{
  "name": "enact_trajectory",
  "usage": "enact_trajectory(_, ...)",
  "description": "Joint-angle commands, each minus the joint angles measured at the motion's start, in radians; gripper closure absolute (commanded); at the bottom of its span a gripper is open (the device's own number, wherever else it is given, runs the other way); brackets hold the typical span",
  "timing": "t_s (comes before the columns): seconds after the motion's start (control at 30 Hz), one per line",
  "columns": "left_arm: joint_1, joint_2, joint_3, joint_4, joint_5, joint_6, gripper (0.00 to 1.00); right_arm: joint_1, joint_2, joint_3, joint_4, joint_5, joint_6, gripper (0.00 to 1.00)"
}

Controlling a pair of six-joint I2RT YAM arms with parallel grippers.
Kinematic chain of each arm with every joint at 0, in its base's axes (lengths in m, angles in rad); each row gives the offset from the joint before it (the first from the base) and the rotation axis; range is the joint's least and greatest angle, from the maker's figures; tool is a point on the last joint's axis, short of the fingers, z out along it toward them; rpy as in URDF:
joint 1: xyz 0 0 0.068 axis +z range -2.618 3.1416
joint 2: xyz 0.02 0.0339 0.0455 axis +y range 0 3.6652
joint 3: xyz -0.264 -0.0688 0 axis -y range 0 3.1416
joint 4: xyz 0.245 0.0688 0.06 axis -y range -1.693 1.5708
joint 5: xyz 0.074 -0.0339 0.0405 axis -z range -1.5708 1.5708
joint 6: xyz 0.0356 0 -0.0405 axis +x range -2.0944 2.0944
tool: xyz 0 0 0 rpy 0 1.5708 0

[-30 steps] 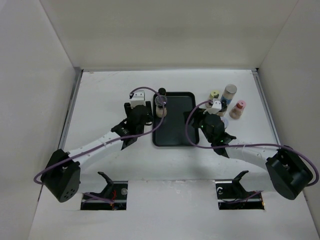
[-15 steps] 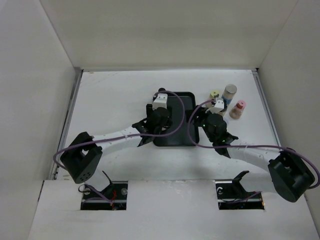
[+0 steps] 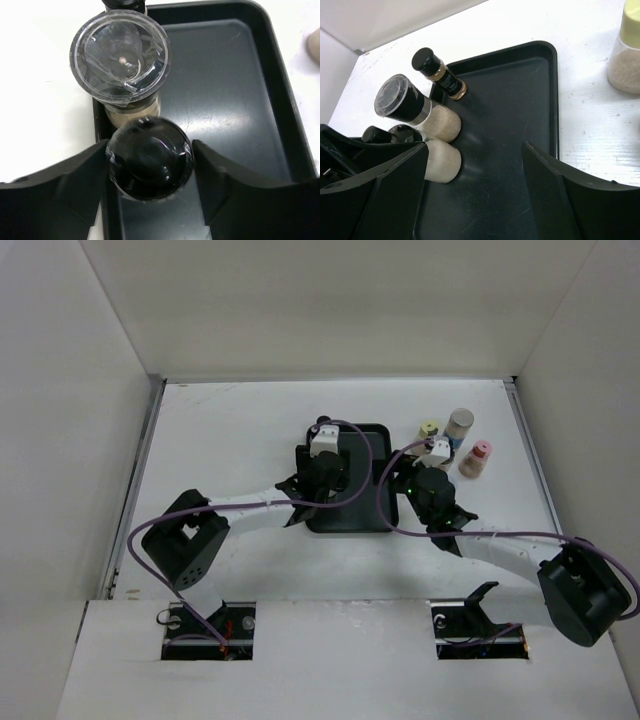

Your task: Organize the condiment bottles

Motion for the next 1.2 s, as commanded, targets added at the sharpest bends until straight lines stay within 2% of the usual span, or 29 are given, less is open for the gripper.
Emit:
enact_trajectory(0.0, -0.005, -0.039, -0.004, 0.098, -0.006, -0.004, 0.29, -0.01, -0.036, -0.008, 0.054, 0.019, 0.004, 0.16)
enact_trajectory(0.07, -0.021, -0.071, -0.033, 0.101, -0.012, -0.004, 0.14, -0.01, -0.038, -0.008, 0.051, 0.021, 0.004, 0.13)
enact_trajectory(0.1, -0.027, -0.088, -0.047, 0.101, -0.018, -0.004, 0.0, -0.007, -0.038, -0.006, 0.05, 0.021, 0.001, 0.12)
enact_trajectory(0.2, -0.045, -0.164, -0.088, 0.105, -0.024, -0.01, 0.0, -0.006, -0.036, 0.002, 0.045, 0.027, -0.01, 0.08)
enact_trajectory(0.3, -0.071, -0.284, -0.166, 0.145, -0.052, -0.01, 0.0, 0.008, -0.042, 0.012, 0.034, 0.027, -0.025, 0.1)
enact_trajectory(0.37, -0.085, -0.361, -0.223, 0.183, -0.083, -0.01, 0.0, 0.029, -0.061, 0.022, 0.019, 0.028, -0.043, 0.2)
enact_trajectory(0.47, -0.087, -0.48, -0.324, 0.228, -0.145, -0.015, 0.0, 0.037, -0.117, 0.035, -0.018, 0.056, -0.053, 0.61)
enact_trajectory(0.5, -0.078, -0.513, -0.361, 0.242, -0.161, -0.024, 0.0, 0.039, -0.148, 0.042, -0.047, 0.08, -0.056, 0.69)
enact_trajectory(0.57, -0.044, -0.565, -0.436, 0.268, -0.172, -0.059, 0.0, 0.045, -0.211, 0.063, -0.132, 0.129, -0.063, 0.73)
enact_trajectory(0.63, 0.004, -0.596, -0.499, 0.273, -0.161, -0.127, 0.0, 0.046, -0.281, 0.081, -0.246, 0.198, -0.069, 0.69)
enact_trajectory(0.67, 0.033, -0.605, -0.527, 0.271, -0.152, -0.163, 0.0, 0.046, -0.317, 0.084, -0.298, 0.241, -0.071, 0.63)
enact_trajectory(0.8, 0.177, -0.6, -0.61, 0.276, -0.057, -0.297, 0.0, -0.032, -0.397, 0.083, -0.53, 0.404, -0.06, 0.2)
enact_trajectory(0.87, 0.254, -0.576, -0.633, 0.277, -0.006, -0.345, 0.0, -0.091, -0.377, 0.089, -0.636, 0.421, -0.046, 0.08)
enact_trajectory(1.0, 0.306, -0.531, -0.656, 0.28, 0.055, -0.432, 0.0, -0.153, -0.291, 0.133, -0.769, 0.363, -0.026, 0.0)
enact_trajectory(1.17, 0.309, -0.533, -0.678, 0.306, 0.065, -0.448, 0.0, -0.213, -0.193, 0.158, -0.819, 0.335, -0.036, 0.0)
